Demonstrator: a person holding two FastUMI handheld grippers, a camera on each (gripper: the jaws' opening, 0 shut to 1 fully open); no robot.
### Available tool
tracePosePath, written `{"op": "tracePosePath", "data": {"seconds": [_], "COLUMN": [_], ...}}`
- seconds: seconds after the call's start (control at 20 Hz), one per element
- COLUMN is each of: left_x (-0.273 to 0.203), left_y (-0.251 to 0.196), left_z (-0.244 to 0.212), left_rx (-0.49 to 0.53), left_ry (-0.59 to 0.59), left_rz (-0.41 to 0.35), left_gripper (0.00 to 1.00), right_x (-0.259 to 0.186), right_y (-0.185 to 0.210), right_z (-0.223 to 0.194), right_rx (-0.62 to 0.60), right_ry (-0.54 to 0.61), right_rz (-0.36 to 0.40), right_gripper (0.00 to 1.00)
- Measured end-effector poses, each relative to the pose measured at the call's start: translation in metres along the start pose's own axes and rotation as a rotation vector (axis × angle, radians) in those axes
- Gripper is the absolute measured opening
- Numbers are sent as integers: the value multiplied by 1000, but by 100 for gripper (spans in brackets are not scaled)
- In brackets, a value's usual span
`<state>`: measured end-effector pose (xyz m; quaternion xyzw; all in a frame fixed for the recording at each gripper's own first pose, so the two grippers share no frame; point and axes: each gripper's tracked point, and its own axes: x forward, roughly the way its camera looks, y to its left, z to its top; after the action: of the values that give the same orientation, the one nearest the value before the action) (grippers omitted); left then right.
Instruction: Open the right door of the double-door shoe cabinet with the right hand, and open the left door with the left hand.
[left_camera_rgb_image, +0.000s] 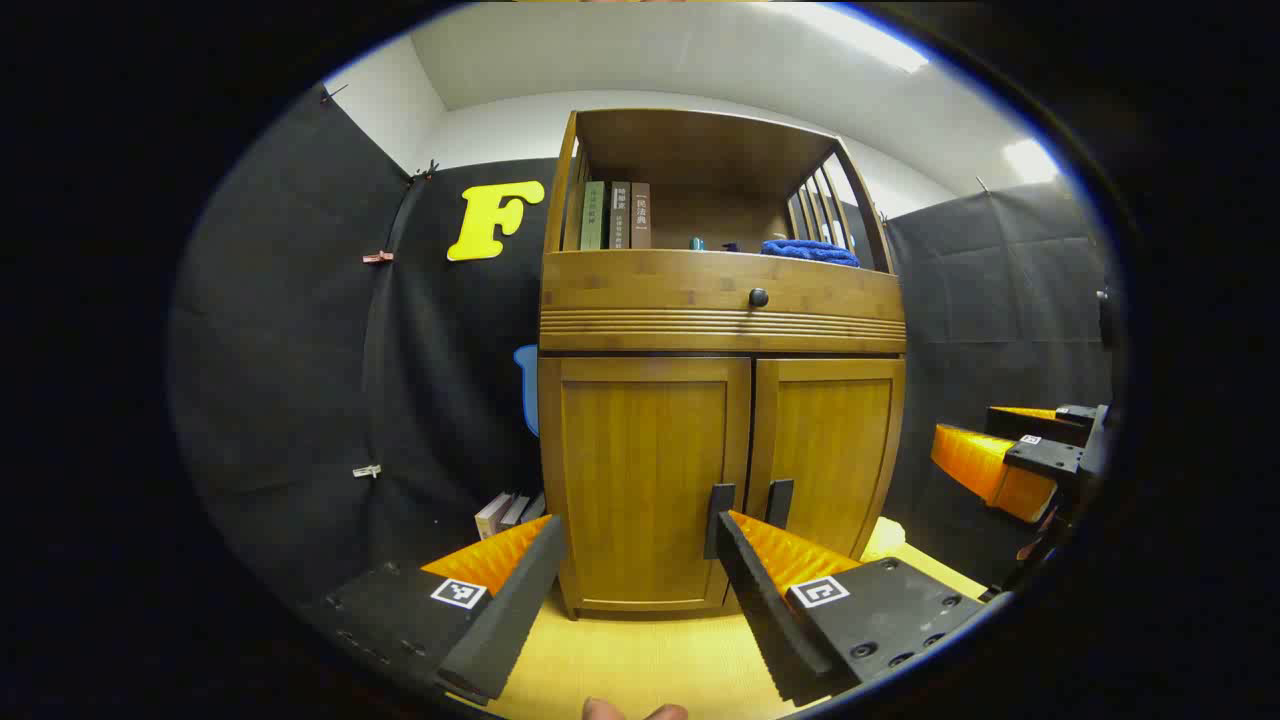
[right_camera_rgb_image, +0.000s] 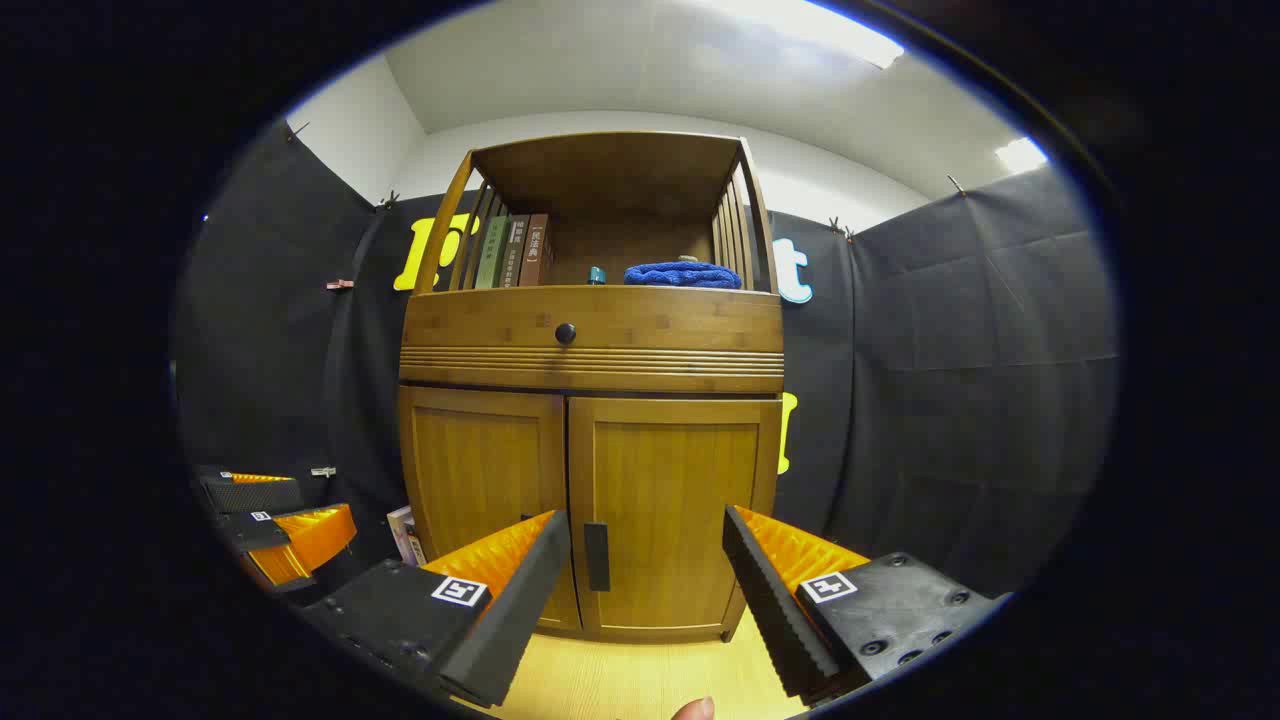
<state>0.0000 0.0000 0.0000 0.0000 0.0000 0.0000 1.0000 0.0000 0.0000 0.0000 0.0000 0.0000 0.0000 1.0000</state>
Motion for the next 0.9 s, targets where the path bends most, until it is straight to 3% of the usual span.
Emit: {"op": "tracePosePath", "data": {"seconds": [0.9], "left_x": [2], "left_y": [0], "left_z": [0], "left_rx": [-12], "left_ry": [7], "left_rz": [-1], "left_gripper": [94], "right_x": [5], "right_y": [0], "right_z": [-4], "right_rx": [-4], "right_ry": [11], "right_rz": [-10], "right_gripper": [98]}}
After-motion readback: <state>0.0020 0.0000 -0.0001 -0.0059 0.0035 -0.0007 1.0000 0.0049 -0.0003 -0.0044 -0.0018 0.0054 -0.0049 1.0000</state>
